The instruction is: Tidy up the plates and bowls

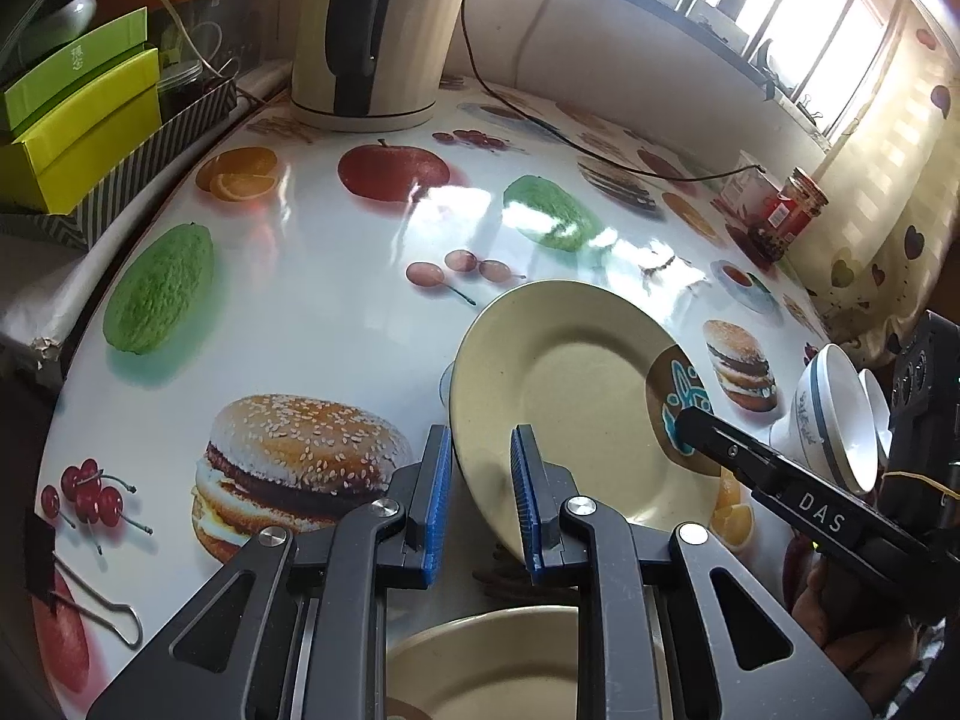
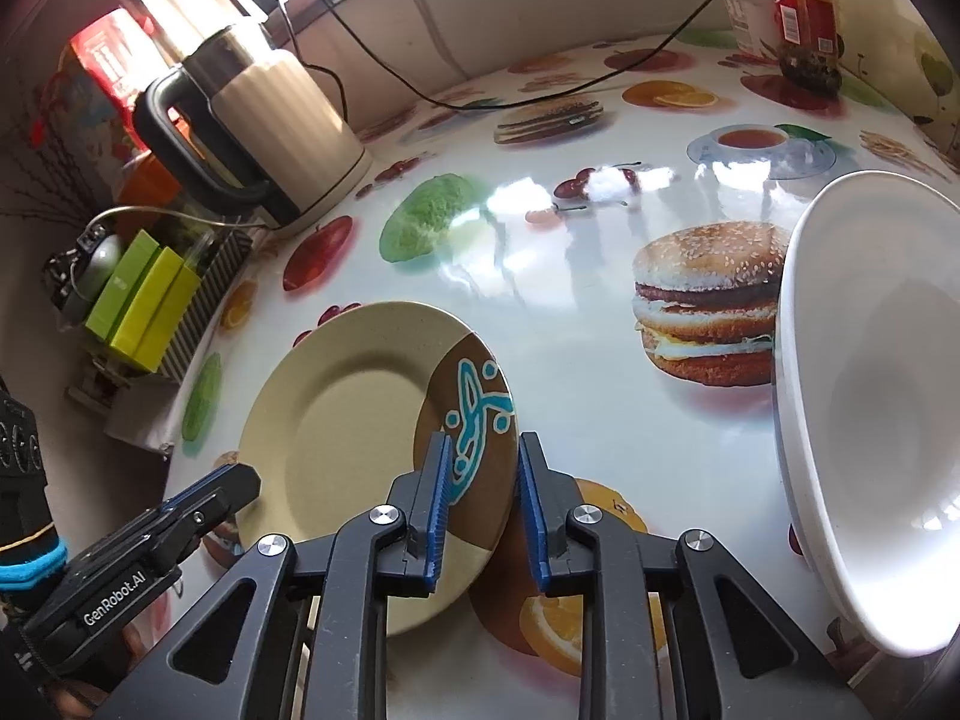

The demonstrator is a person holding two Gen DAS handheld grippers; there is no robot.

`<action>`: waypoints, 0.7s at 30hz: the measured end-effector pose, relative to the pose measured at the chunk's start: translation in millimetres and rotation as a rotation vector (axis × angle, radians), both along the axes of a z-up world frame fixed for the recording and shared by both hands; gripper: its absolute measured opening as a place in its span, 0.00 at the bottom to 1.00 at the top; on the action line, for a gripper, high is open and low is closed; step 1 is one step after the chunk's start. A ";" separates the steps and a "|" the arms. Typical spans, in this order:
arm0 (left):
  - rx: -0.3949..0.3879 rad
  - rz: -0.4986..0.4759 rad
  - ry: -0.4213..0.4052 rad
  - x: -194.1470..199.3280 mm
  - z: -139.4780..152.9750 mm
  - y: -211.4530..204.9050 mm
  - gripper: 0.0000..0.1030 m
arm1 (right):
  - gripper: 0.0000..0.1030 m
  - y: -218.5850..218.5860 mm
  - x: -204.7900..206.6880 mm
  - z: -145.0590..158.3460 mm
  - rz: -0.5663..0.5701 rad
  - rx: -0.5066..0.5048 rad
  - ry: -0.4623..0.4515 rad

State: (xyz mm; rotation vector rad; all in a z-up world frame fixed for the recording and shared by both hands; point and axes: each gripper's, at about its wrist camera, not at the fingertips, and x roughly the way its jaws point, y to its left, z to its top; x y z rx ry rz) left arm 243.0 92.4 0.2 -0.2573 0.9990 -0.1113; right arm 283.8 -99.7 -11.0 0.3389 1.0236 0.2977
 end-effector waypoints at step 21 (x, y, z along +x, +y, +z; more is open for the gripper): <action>0.015 0.012 -0.052 -28.5 23.4 1.7 0.20 | 0.21 -0.3 -20.7 19.4 0.023 0.026 -0.041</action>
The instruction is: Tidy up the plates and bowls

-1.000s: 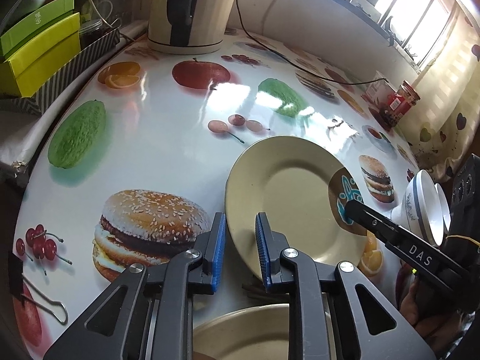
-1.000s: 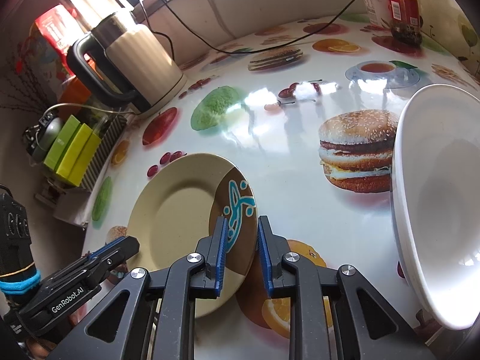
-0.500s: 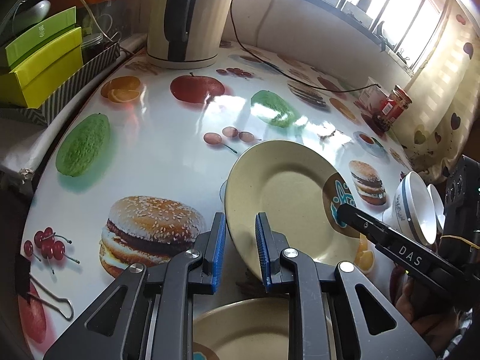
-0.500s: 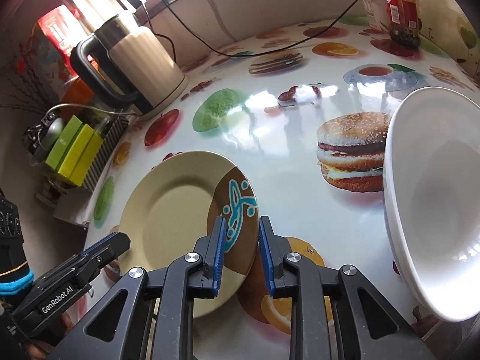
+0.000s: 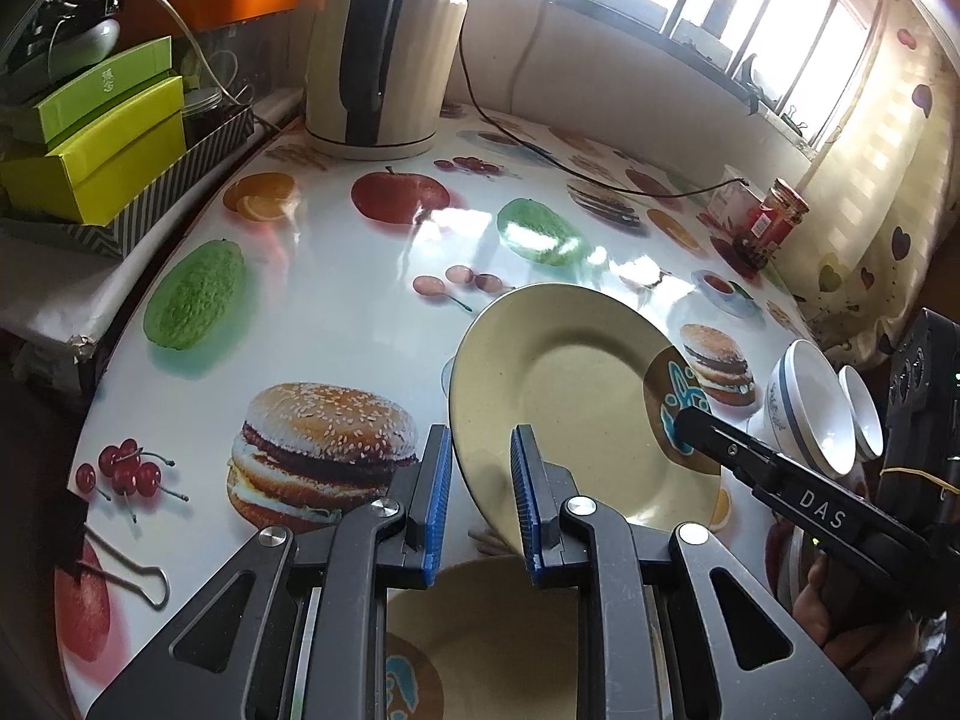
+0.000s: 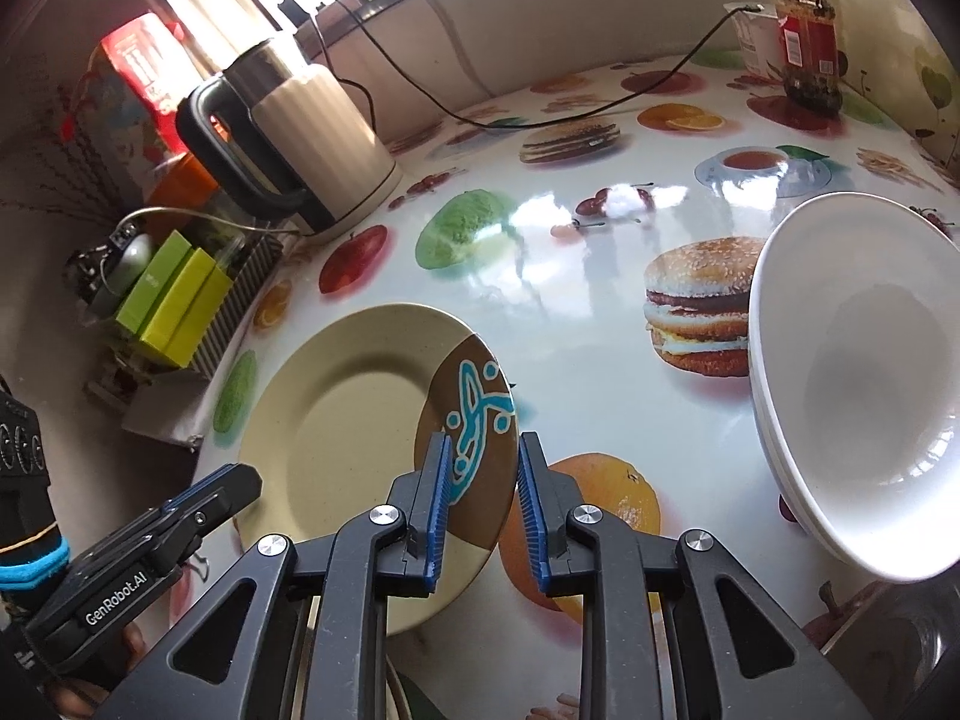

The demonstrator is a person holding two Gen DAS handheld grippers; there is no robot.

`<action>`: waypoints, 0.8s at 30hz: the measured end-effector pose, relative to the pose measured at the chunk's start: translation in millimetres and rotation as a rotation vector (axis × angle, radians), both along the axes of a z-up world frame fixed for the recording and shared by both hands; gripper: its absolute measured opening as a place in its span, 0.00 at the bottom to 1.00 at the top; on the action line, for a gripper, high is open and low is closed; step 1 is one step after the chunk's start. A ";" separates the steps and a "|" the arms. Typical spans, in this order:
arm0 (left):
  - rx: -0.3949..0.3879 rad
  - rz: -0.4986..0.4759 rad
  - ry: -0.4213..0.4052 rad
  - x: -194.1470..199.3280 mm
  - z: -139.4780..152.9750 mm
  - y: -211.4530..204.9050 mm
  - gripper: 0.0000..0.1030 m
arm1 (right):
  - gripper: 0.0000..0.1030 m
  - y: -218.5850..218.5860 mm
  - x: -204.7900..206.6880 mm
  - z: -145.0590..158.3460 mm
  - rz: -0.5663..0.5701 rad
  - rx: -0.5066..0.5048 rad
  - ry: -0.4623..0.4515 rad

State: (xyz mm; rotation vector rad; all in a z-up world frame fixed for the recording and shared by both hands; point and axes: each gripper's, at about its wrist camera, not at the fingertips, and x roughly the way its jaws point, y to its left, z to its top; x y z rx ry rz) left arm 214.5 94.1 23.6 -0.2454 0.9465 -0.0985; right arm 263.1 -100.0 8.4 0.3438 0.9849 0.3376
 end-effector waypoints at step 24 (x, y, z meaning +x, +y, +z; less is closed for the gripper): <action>0.006 0.030 -0.052 -65.0 17.3 1.6 0.20 | 0.21 0.4 -57.7 29.0 0.048 0.012 -0.072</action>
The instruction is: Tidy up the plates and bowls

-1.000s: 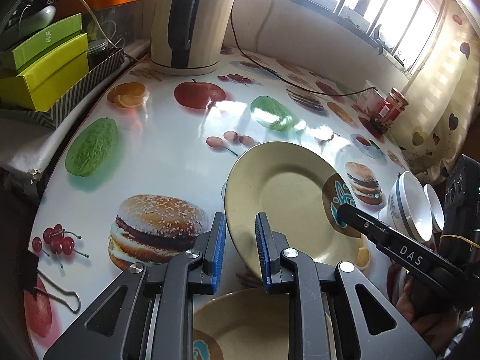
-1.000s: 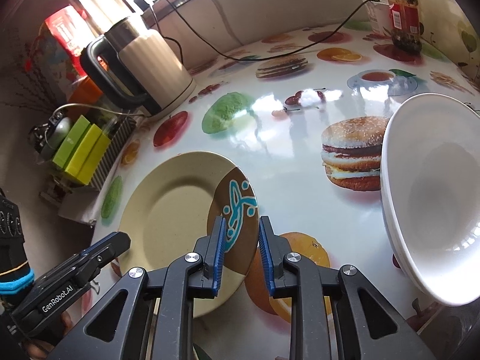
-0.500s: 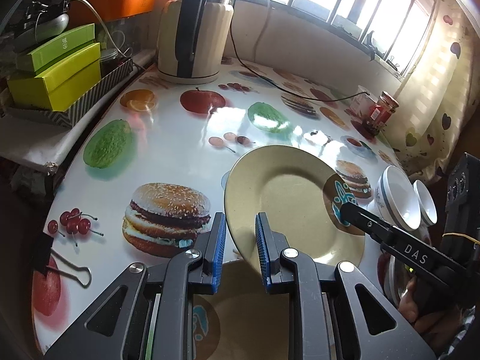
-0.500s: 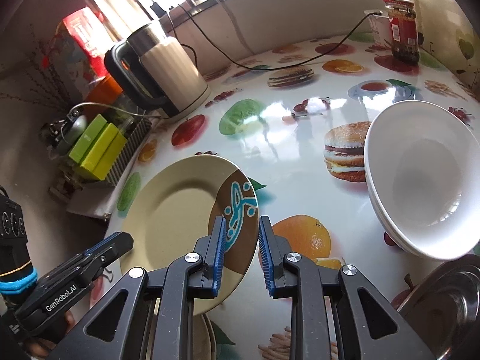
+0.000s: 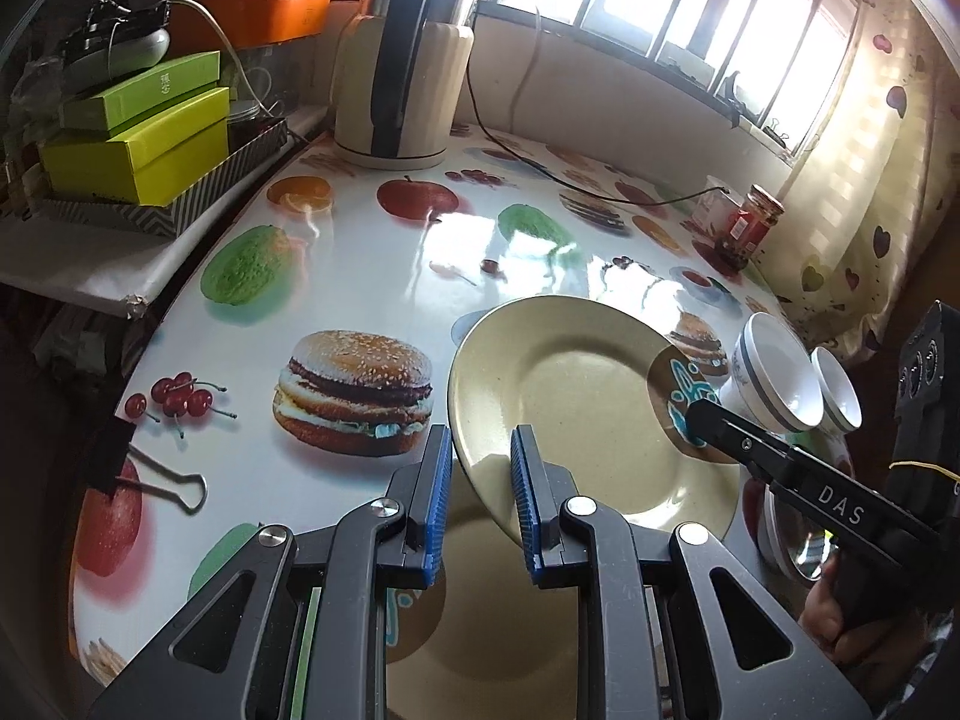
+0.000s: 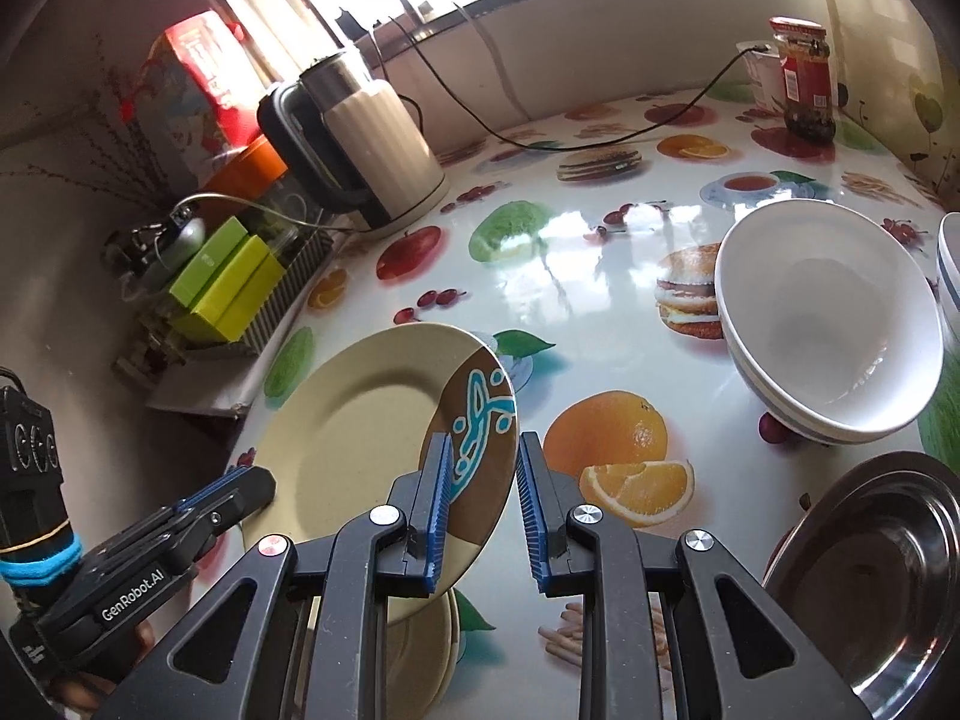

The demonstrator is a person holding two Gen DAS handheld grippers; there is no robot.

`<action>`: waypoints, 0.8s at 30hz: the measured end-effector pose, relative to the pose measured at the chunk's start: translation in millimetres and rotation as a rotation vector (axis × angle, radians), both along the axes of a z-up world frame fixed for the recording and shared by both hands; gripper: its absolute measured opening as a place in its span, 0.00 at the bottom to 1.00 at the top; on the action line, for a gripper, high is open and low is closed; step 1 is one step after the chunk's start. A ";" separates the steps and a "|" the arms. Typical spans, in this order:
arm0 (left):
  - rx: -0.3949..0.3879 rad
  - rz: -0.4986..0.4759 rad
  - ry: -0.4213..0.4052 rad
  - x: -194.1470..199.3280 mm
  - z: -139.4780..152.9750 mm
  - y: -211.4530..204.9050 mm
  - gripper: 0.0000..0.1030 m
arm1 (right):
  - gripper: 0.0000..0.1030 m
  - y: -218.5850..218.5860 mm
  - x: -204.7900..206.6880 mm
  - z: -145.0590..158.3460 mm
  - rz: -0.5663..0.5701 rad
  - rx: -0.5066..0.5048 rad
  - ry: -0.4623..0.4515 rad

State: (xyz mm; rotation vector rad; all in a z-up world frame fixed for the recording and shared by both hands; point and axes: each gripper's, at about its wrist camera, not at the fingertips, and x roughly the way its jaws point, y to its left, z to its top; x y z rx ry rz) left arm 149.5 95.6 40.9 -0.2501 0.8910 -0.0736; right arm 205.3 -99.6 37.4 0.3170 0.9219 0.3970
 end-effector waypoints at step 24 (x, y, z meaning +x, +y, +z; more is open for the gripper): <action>-0.010 0.051 0.009 -56.0 -17.8 16.4 0.20 | 0.21 18.3 -48.5 -10.7 0.081 -0.014 0.001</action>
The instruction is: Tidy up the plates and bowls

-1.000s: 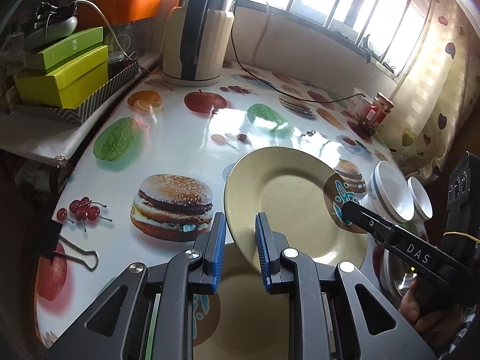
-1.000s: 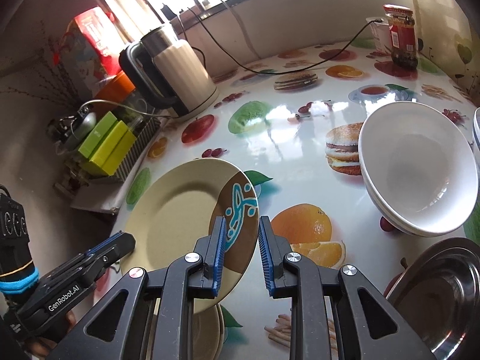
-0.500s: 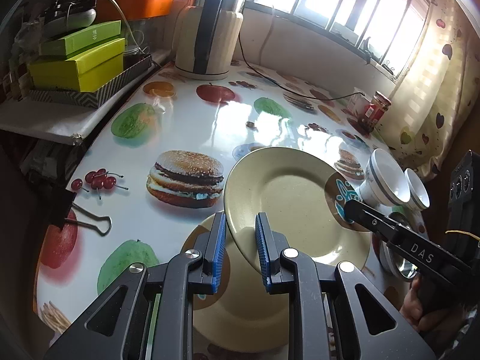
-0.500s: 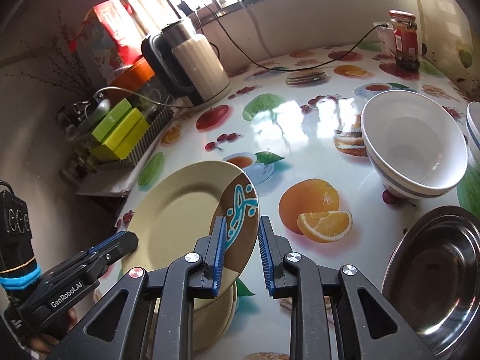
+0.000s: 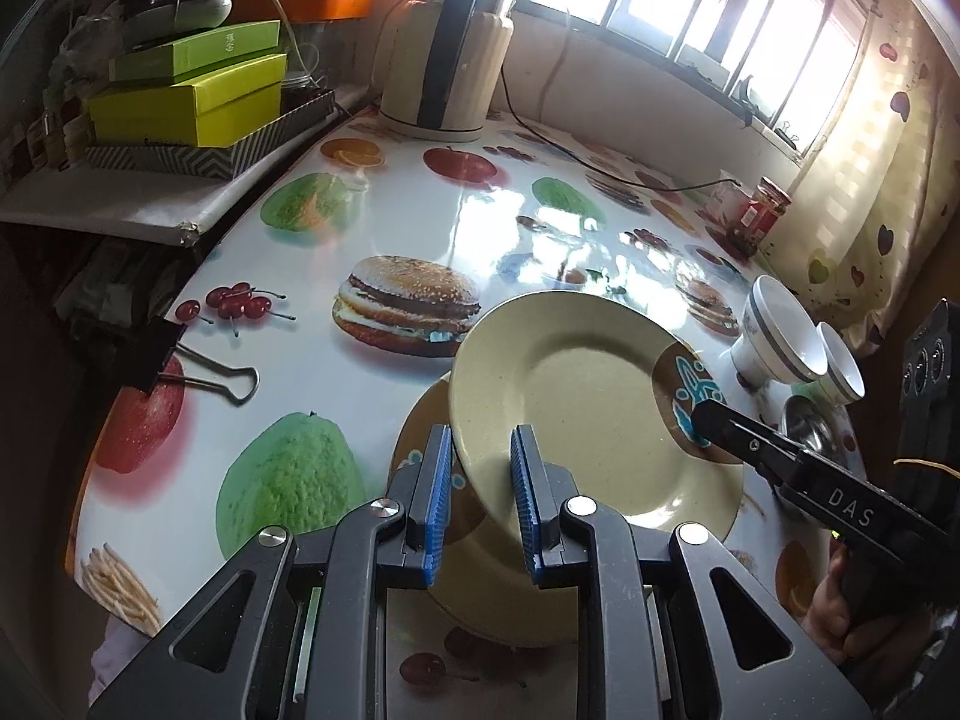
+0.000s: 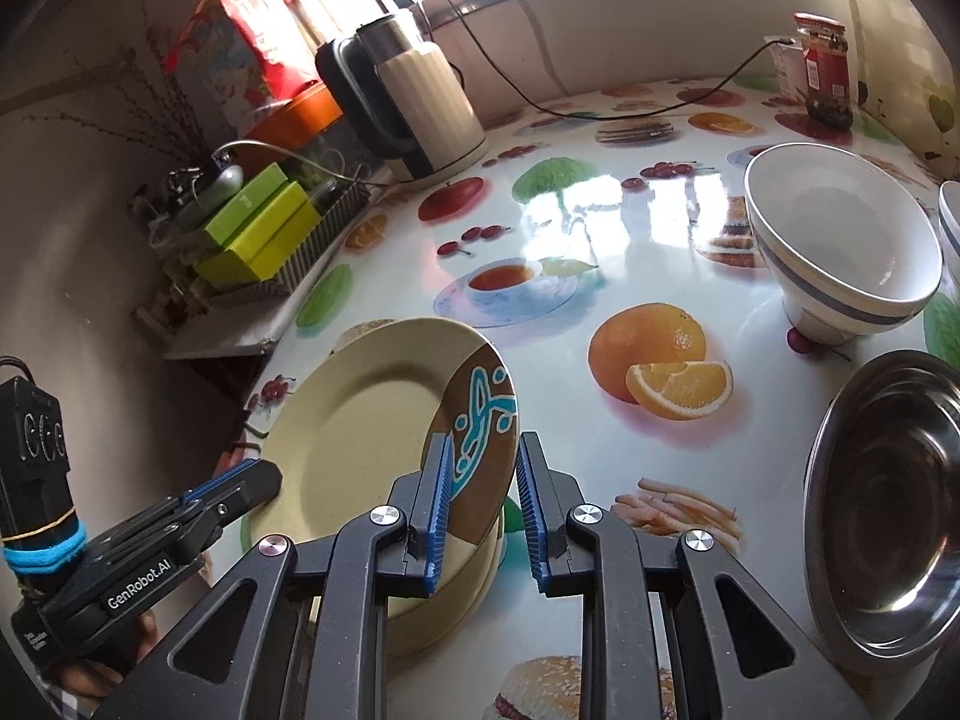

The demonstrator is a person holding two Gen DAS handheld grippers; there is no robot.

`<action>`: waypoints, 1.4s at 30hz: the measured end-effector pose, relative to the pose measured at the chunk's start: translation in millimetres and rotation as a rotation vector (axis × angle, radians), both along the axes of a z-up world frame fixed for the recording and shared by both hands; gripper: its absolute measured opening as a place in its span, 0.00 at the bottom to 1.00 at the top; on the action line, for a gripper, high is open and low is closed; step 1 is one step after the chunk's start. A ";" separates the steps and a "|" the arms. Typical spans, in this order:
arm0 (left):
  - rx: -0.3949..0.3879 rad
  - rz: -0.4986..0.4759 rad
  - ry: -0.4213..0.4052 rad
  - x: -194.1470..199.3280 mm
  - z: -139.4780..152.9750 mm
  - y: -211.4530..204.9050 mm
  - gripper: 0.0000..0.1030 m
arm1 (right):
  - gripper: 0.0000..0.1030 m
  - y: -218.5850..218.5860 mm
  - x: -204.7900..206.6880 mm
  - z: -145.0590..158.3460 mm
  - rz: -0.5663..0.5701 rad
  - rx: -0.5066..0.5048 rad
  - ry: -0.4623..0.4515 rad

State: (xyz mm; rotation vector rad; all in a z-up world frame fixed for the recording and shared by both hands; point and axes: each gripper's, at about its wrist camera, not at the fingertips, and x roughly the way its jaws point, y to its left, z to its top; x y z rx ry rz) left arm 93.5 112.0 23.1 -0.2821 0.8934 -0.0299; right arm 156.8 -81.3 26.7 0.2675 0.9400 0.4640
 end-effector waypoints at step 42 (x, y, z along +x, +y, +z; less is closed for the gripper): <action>-0.002 0.048 0.046 -23.4 -25.0 10.8 0.20 | 0.21 24.4 -23.4 -13.9 0.089 -0.091 -0.012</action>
